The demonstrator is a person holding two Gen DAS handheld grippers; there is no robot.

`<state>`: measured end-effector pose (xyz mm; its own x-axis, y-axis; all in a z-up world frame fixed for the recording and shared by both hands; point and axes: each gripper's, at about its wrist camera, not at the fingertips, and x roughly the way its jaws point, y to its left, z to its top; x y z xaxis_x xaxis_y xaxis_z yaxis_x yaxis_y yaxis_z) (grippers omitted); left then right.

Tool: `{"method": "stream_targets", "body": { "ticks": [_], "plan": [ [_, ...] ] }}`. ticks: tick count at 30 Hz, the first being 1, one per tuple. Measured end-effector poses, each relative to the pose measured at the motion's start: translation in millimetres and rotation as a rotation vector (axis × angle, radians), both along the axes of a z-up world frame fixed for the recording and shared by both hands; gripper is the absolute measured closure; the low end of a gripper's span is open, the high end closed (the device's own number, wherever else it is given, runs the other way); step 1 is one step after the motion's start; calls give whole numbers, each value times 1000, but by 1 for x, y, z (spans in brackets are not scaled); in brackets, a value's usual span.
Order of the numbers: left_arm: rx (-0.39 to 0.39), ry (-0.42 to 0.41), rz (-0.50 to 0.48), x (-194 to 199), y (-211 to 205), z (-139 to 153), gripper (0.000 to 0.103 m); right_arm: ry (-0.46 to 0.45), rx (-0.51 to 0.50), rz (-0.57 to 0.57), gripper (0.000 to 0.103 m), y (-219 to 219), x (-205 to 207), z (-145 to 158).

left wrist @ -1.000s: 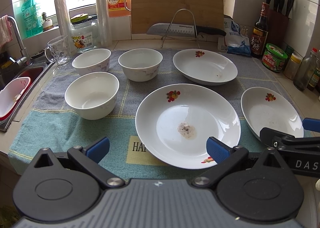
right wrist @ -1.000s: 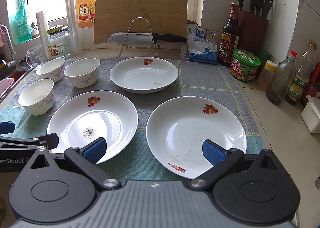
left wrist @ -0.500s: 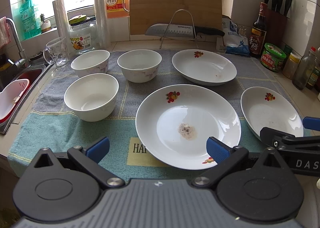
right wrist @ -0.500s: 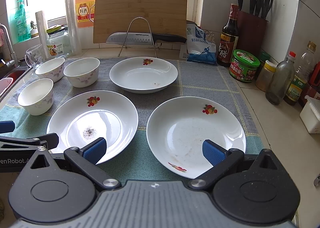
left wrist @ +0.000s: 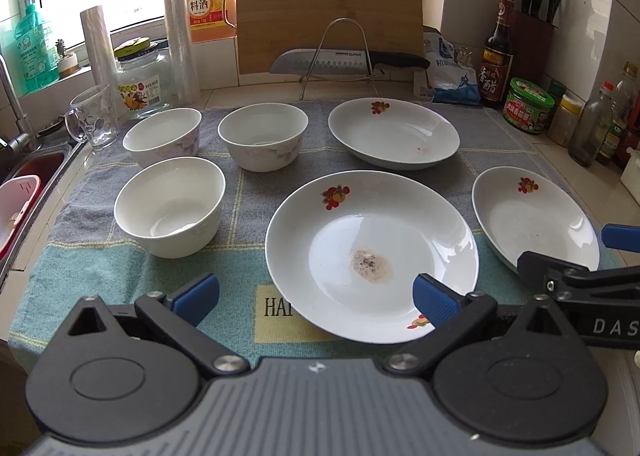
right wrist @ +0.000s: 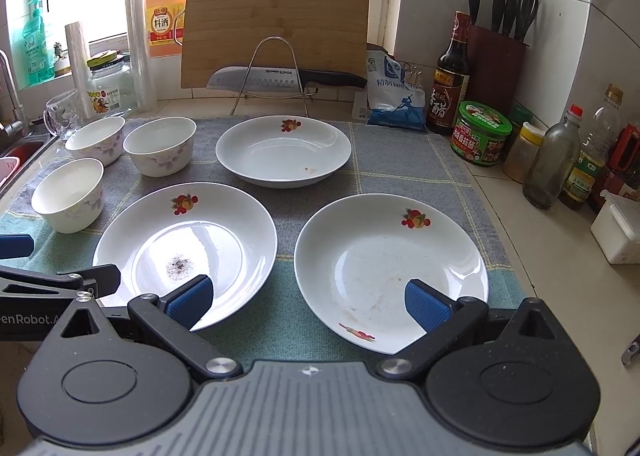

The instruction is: Organize plates and bowls

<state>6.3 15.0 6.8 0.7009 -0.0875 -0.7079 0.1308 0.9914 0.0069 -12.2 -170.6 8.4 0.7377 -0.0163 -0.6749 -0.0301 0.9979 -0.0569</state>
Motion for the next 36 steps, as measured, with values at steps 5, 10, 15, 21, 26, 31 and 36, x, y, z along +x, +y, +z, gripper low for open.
{"method": "stream_targets", "body": {
  "ticks": [5, 10, 15, 21, 26, 31, 36],
  "plan": [
    [-36, 9, -87, 3, 8, 2, 1, -7, -30, -28, 0, 3, -3, -1],
    [-56, 22, -142, 8, 12, -2, 1, -22, -56, -73, 0, 3, -9, -1],
    [-86, 5, -173, 14, 14, -1, 1, -23, -69, -106, 0, -5, -18, -3],
    [-161, 9, -204, 20, 13, -3, 1, 19, -71, -150, 0, -29, -19, -20],
    [-194, 12, -221, 25, 4, -2, 1, 74, -24, -151, 0, -53, -12, -48],
    [-218, 10, -216, 33, -7, 2, 1, 121, 23, -121, 0, -71, 3, -70],
    [-218, 21, -212, 46, -24, 4, 1, 143, 46, -62, 0, -85, 21, -79]
  ]
}}
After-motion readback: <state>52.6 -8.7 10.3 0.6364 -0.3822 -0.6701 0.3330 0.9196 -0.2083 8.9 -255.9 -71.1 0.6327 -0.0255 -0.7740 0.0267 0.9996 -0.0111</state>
